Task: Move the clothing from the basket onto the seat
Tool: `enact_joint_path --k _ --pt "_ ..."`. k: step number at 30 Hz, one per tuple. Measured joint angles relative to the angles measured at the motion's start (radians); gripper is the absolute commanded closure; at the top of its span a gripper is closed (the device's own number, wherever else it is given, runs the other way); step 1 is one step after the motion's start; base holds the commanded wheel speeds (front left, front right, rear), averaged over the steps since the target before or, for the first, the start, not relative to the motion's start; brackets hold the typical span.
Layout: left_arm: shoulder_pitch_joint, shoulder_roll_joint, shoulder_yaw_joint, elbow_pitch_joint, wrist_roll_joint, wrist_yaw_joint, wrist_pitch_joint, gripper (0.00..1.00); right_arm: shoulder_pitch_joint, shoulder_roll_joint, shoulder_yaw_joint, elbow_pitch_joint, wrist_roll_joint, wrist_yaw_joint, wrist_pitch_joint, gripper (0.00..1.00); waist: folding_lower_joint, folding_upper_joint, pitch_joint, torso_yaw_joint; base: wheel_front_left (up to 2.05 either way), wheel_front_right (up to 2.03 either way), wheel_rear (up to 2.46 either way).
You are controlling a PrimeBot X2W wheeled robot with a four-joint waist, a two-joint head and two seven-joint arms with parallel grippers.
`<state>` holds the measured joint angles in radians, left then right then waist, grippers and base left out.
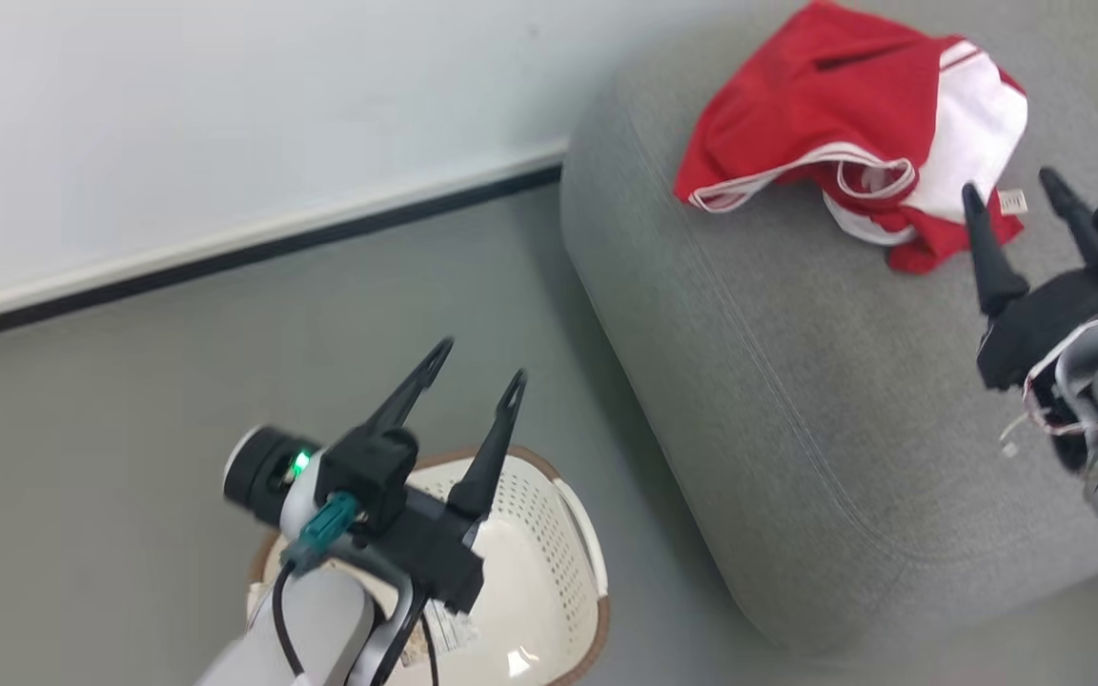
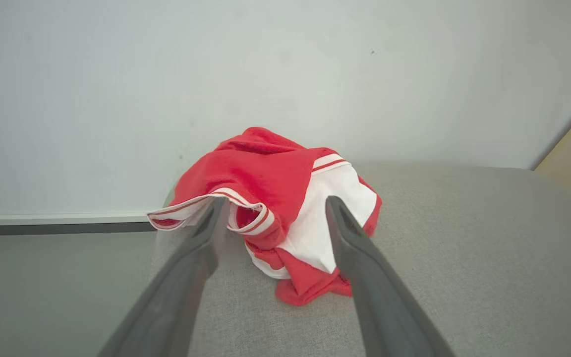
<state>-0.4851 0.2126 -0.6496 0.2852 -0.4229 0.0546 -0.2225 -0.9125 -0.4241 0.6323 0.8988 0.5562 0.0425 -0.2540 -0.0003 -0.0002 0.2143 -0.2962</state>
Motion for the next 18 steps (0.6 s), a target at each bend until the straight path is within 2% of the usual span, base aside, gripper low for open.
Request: enact_joint_path --k 10,18 --pt "0.165 0.041 0.079 0.038 -0.049 0.035 -0.011 0.0 0.193 0.034 -0.02 -0.091 0.012 -0.028 0.0 0.0 0.0 0.0 -0.116 0.09 0.0 0.0 0.0" --pt "0.334 0.099 0.181 0.0 -0.077 0.061 -0.022 0.0 0.383 0.079 -0.038 -0.247 0.026 -0.089 0.0 0.0 0.0001 0.0001 -0.21 0.184 0.0 0.0 0.0"
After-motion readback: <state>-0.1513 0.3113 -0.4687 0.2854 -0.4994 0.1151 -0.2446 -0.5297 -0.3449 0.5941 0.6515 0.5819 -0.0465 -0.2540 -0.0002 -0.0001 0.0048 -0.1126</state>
